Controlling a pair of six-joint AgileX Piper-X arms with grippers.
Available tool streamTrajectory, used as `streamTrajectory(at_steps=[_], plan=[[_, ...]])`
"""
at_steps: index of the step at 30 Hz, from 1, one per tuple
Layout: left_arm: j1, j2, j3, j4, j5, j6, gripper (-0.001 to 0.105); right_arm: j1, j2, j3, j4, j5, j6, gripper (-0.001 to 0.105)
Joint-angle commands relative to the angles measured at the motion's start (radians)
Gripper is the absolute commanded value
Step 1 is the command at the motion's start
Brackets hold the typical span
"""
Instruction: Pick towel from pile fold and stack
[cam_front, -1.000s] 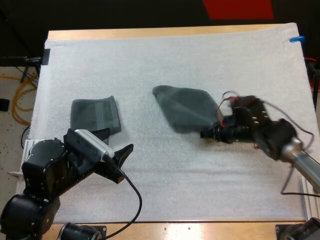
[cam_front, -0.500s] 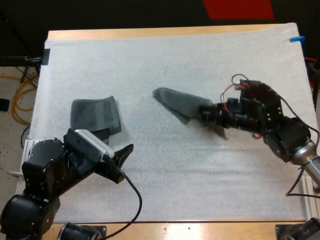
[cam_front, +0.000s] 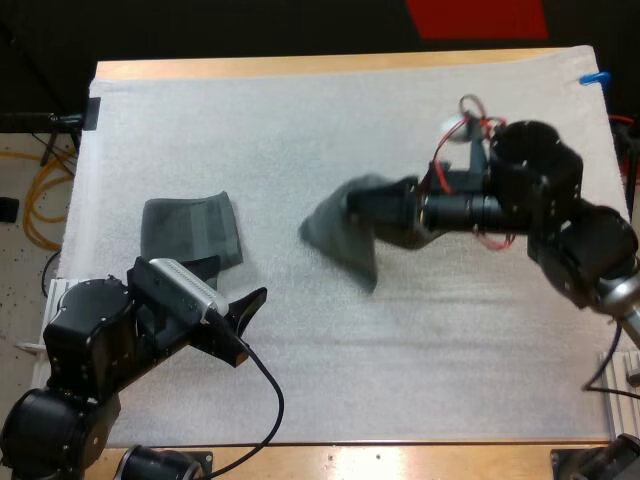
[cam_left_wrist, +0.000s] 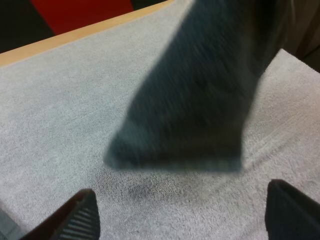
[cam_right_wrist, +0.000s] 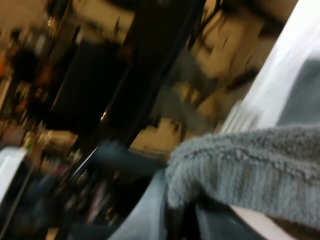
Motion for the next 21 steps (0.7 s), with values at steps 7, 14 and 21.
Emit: streamTrajectory(at_steps=[7, 14, 21], plan=[[-0.003, 0.001, -0.005, -0.004, 0.006, -0.007, 0.067, 0.100, -0.112, -0.063, 0.116, 0.152, -0.003, 0.000], [-0.003, 0.001, -0.005, -0.007, 0.006, -0.007, 0.067, 0.083, -0.044, -0.036, 0.215, 0.405, -0.051, 0.000], [-0.003, 0.001, -0.005, -0.058, 0.006, -0.007, 0.067, 0.058, 0.284, 0.033, -0.123, 0.382, -0.025, 0.000]])
